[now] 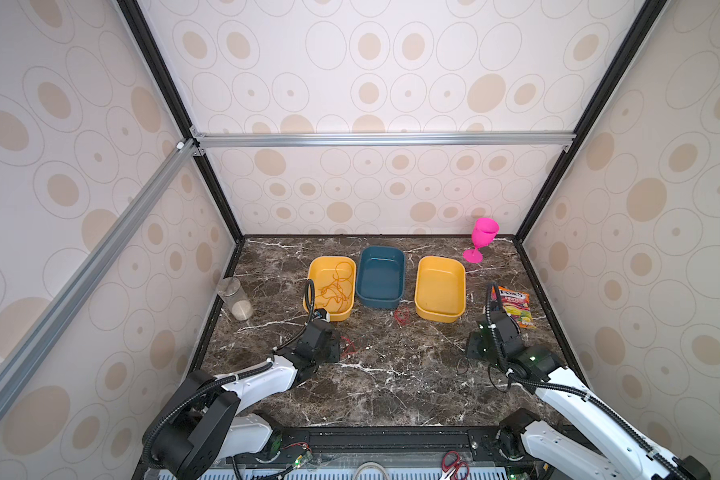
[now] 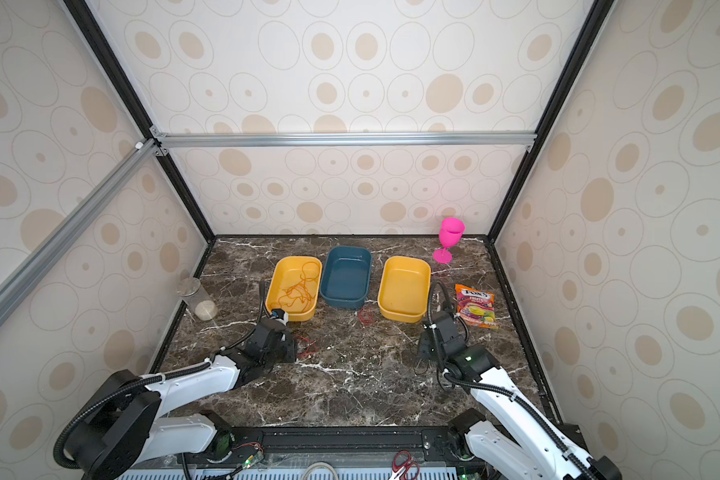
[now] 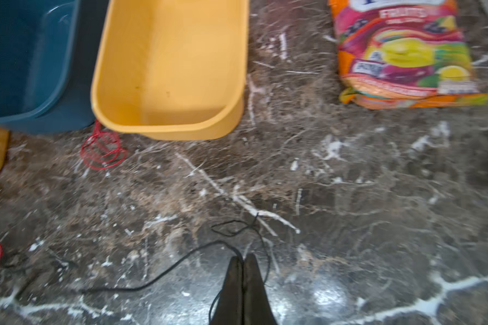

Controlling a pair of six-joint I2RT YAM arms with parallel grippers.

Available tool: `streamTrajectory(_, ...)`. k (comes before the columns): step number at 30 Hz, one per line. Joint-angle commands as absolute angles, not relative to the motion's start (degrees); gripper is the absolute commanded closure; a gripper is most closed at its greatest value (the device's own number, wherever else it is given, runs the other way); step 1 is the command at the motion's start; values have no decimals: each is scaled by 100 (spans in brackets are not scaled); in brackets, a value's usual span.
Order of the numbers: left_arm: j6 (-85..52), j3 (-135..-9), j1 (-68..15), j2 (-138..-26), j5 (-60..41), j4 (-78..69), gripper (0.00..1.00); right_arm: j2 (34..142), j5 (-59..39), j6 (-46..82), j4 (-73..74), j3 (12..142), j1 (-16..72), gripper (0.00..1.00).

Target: Untangle the cables

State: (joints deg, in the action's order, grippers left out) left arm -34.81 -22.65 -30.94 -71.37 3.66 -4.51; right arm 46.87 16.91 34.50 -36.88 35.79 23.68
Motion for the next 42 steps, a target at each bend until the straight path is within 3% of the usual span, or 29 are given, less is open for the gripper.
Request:
streamTrajectory(1, -3680, -2179, -2942, -6906, 589, -195, 100, 4547, 1892, 3490, -4213, 3551, 1979, 100)
streamTrajectory(5, -3683, -2119, -2808, -6754, 551, -123, 100, 4403, 1577, 3402, -4205, 3516, 1635, 100)
streamTrajectory(16, -3656, -2101, -2803, -6736, -7, -434, 100, 4168, -498, 2722, -3670, 3650, 1635, 100)
streamTrajectory(27, -3551, -2081, -2846, -6951, -914, -937, 100, 4254, -1888, 2549, -3666, 4350, 1640, 100)
streamTrajectory(42, -3489, -2065, -2996, -7091, -1156, -1215, 98, 4768, -2503, 2629, -3382, 5827, 1880, 100)
